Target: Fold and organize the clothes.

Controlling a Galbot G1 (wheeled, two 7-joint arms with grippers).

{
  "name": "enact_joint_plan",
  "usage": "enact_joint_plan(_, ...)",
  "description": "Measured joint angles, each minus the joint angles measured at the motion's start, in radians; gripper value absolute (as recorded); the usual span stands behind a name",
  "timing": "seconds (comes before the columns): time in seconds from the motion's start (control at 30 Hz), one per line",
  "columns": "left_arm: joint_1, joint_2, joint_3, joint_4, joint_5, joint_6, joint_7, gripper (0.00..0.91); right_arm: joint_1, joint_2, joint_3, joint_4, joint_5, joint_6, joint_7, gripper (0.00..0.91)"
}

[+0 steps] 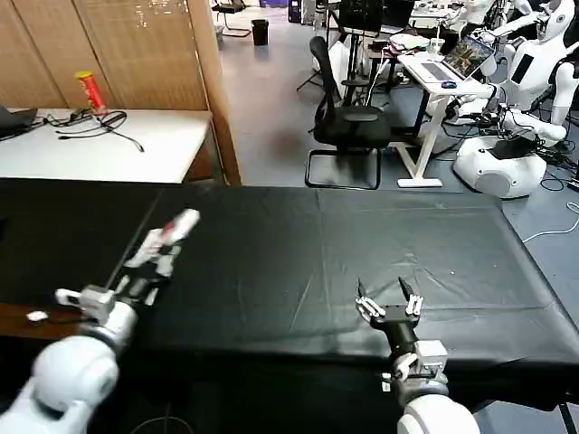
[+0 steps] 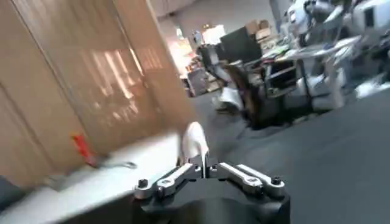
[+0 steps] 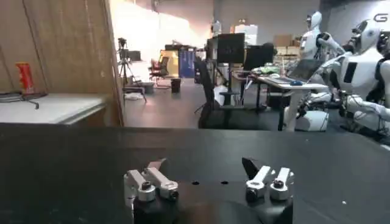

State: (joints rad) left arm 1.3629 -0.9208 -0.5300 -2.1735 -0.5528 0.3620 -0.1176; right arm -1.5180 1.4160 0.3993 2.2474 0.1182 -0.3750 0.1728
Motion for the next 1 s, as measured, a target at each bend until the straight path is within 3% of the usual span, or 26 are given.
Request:
enact_joint_plan(0.13,-0.035,-0.088,0.116,0.001,0.031,-0.026,0.011,0.000,0.012,0.001,-0.021,-0.014,0.025,-0.015,-0.008,0.878)
enact_joint_plan(0.17,-0.040,-0.109,0.141,0.009,0.041,-0.032,0.016,0.361,0.015,-0.002,-0.024,-0.015,0.041,-0.025,-0.009,0.878)
enact_joint_plan(0.2,-0.042,-0.127,0.166,0.018,0.051,-0.033,0.022,0.878,0.020,-0.005,-0.026,-0.016,0.063,-0.039,-0.011,0.878)
enact_joint_plan(0.37,-0.038,-0.181,0.241,0.059,0.110,-0.043,0.081,0.878,0.045,-0.031,-0.033,-0.015,0.180,-0.108,-0.042,0.878)
enact_joint_plan(0.6,-0.031,-0.178,0.249,0.051,0.097,-0.129,0.209,0.878,0.102,-0.060,-0.084,-0.049,0.322,-0.186,-0.047,0.878)
enact_joint_plan(1.0,-0.010,-0.164,0.202,0.054,0.173,-0.221,0.233,0.878,0.177,-0.020,-0.184,-0.179,0.451,-0.212,-0.013,0.878)
